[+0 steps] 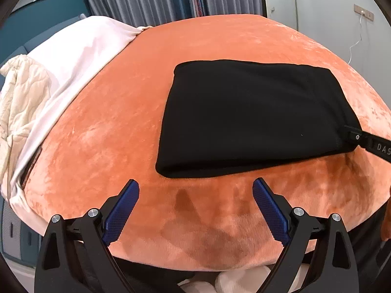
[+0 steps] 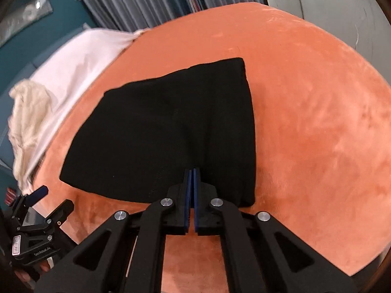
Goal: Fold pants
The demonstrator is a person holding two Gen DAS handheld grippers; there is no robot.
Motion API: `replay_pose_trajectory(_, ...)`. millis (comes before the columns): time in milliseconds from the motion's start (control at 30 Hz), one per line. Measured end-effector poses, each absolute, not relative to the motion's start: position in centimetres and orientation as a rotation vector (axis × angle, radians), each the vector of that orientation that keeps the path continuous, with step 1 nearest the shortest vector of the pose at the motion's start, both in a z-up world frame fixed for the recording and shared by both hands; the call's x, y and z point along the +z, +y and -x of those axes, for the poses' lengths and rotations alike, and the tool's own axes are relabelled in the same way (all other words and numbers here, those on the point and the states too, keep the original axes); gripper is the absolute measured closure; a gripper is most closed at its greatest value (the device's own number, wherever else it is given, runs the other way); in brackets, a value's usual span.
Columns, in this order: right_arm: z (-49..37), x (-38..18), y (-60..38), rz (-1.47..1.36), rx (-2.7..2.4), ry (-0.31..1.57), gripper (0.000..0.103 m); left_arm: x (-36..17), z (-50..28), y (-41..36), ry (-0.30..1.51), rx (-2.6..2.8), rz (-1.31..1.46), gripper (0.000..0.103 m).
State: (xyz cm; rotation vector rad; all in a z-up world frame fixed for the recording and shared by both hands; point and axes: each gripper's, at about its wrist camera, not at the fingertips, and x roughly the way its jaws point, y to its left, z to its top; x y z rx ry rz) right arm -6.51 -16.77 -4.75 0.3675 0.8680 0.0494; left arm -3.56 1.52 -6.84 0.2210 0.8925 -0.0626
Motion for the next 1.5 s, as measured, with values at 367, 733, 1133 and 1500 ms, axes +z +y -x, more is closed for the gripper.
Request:
replay_pose_trajectory(367, 5.9, -2.4, -13.3, -0.302, 0.132, 0.862, 0.100, -6.3, 4.3, 1.2, 0.879, -0.032, -0.235, 0.011)
replay_pose_trajectory(733, 5.3, -1.3, -14.1, -0.414, 0.218, 0.840, 0.096, -1.3, 1.0, 3.7, 0.739, 0.048, -0.174, 0.011)
replay_pose_trajectory(1133, 3.1, -4.9, -18.3, -0.473, 0.079, 0.846, 0.103, -9.2, -6.0, 3.4, 0.852, 0.048, -0.156, 0.005)
replay_pose_trajectory(1500, -5.7, -2.7, -20.4, -0.415, 0.007, 0.845, 0.101, -8.9, -5.8, 1.9, 0.819, 0.091, -0.261, 0.005)
